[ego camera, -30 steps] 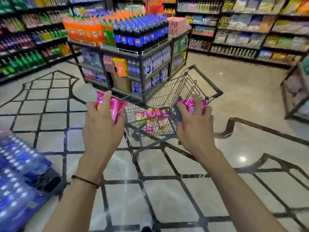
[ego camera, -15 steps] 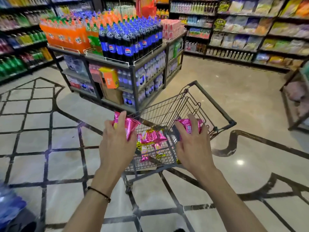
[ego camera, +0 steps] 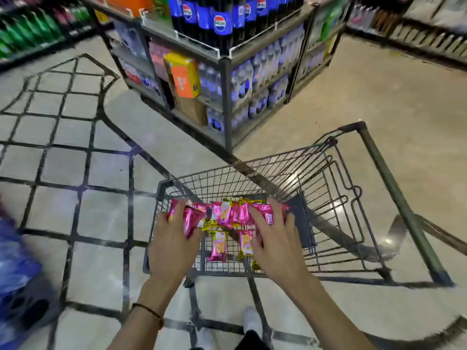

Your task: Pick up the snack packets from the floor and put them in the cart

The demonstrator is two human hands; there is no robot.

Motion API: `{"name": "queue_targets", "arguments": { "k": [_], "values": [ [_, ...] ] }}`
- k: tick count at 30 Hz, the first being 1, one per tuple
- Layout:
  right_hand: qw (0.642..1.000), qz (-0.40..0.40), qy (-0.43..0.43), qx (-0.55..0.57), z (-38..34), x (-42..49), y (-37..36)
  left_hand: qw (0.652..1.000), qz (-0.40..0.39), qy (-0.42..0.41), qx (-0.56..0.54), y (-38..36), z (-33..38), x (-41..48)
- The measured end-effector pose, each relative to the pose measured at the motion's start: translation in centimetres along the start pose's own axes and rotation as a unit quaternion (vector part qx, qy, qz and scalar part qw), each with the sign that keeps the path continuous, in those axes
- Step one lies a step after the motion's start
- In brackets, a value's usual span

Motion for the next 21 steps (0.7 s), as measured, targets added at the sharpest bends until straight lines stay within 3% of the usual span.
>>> {"name": "queue_targets", "arguments": {
  "k": [6,15,21],
  "values": [
    [0.997,-0.07,-0.024,0.021,5.2,7.7,-9.2,0.995,-0.086,0.044,0.0,-11.2,-3.6,6.7],
    [0.962,-0.258,-0.091,0.003,12.5,13.7,-29.5,0.973,-0.215,0.067,0.05,-30.3,-10.2,13.2],
    [0.948,-0.293,-0.113,-0.047,16.2,15.8,-37.4,0.958,-0.251,0.11,0.083,-39.3,-13.2,14.9]
  ]
}}
Point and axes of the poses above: each hand's wrist, its own x-axis towards the middle knuckle, its own y-axis out of the back of the hand, z = x × y, the point moved 10 cm from there along x, towards the middle knuckle, and after that the axes turned 13 degrees about x, right-handed, at the moved point
